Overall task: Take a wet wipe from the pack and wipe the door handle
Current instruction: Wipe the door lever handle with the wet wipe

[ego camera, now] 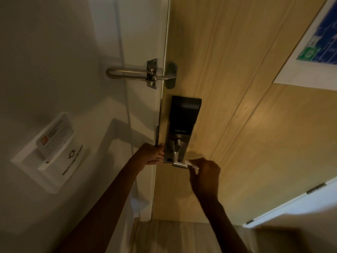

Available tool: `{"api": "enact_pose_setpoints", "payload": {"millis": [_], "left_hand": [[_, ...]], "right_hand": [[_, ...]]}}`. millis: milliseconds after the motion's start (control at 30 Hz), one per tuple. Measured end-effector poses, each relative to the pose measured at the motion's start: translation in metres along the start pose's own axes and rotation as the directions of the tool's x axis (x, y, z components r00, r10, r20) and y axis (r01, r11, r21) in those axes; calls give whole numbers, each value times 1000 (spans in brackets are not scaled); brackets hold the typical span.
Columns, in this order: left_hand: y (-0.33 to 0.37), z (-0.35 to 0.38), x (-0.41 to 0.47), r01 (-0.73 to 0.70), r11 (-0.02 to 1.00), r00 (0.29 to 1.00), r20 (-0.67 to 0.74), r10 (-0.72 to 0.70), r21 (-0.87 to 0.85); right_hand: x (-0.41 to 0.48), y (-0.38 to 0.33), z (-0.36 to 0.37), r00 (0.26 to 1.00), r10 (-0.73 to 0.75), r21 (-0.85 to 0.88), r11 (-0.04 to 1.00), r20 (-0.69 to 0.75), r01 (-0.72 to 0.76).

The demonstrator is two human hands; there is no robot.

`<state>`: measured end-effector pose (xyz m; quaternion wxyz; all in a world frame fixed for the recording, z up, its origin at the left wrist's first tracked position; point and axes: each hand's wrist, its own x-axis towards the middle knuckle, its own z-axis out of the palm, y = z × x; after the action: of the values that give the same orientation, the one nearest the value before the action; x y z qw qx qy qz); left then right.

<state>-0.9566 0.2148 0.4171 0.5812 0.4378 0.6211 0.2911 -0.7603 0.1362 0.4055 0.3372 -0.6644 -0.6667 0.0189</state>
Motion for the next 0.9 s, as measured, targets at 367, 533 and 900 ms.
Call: {"api": "enact_pose_setpoints", "payload": {"millis": [367, 533, 900], "left_hand": [[2, -4, -2, -25, 998, 999, 23, 23, 65], [4, -3, -4, -11, 999, 999, 34, 9, 50], [2, -4, -5, 18, 1000, 998, 62, -18, -6]], "right_hand": [[31, -26, 28, 976, 202, 246, 945, 79, -215], [11, -20, 28, 996, 57, 219, 973, 69, -71], [8, -7, 38, 990, -137, 83, 988, 43, 133]]}}
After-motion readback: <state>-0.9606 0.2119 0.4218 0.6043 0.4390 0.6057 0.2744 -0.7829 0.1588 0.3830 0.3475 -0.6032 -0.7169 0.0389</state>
